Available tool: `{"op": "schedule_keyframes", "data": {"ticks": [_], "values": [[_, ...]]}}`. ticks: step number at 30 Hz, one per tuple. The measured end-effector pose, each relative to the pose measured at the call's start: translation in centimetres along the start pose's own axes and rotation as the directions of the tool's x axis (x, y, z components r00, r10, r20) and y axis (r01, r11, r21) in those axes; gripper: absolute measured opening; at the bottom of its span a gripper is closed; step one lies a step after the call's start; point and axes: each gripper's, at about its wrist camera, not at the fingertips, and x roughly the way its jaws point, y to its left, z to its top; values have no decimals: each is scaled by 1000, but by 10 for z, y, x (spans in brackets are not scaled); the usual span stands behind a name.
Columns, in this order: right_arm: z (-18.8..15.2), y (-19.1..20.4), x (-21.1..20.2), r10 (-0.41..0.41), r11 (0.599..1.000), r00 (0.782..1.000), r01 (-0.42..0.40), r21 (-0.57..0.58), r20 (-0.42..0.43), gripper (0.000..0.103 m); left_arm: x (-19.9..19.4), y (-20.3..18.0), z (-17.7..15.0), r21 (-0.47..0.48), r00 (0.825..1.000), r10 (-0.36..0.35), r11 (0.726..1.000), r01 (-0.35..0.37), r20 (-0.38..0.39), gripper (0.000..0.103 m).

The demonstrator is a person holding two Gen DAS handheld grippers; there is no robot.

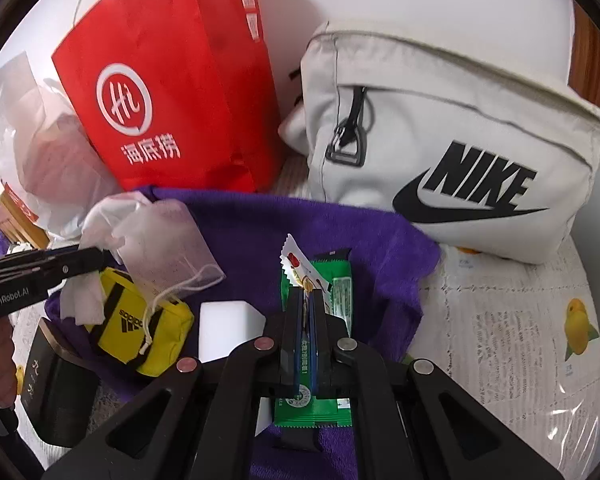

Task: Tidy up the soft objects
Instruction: 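Open the right tool dropping the packet on the towel while the left tool releases the tissue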

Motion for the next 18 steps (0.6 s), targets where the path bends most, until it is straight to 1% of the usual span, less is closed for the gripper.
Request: {"op": "schedule_keyframes", "data": {"ticks": [2,4,6,7,8,9,10,11,12,14,18], "values": [[0,0,2,-1,1000,1000,1,-3,-2,5,5,1,0,-5,1000,8,1000,-8,-15,22],[0,0,4,7,1000,1000,-7,-5,-18,8,7,0,1,-7,1000,7,1000,-7,-15,23],[0,-2,6,21,1000,999,-21,3,-27,12,8,-1,1,-5,1000,7,1000,-7,-13,26],[0,-2,8,22,1000,999,-22,1,-30,14,9,-2,2,-7,1000,10,1000,-10,-16,33],[-1,-2,8,27,1000,999,-27,2,-30,18,11,-3,2,-8,1000,13,1000,-14,-21,38],[-1,-2,8,29,1000,999,-29,5,-33,22,11,-3,2,-8,1000,16,1000,-16,-22,51],[-2,-2,8,34,999,999,-34,8,-33,23,10,-4,2,-5,1000,17,1000,-17,-15,59],[-2,-2,7,39,999,999,-38,11,-32,26,9,-5,2,-3,1000,20,1000,-20,-7,59],[-3,-2,5,42,999,999,-41,11,-31,33,7,-5,3,-2,1000,26,1000,-26,-3,60],[-4,-1,1,41,999,999,-41,5,-22,38,4,-6,3,-1,1000,31,1000,-31,-4,64],[-5,1,-12,41,999,999,-41,12,-7,38,-6,-7,3,-2,999,41,999,-41,1,64]]}}
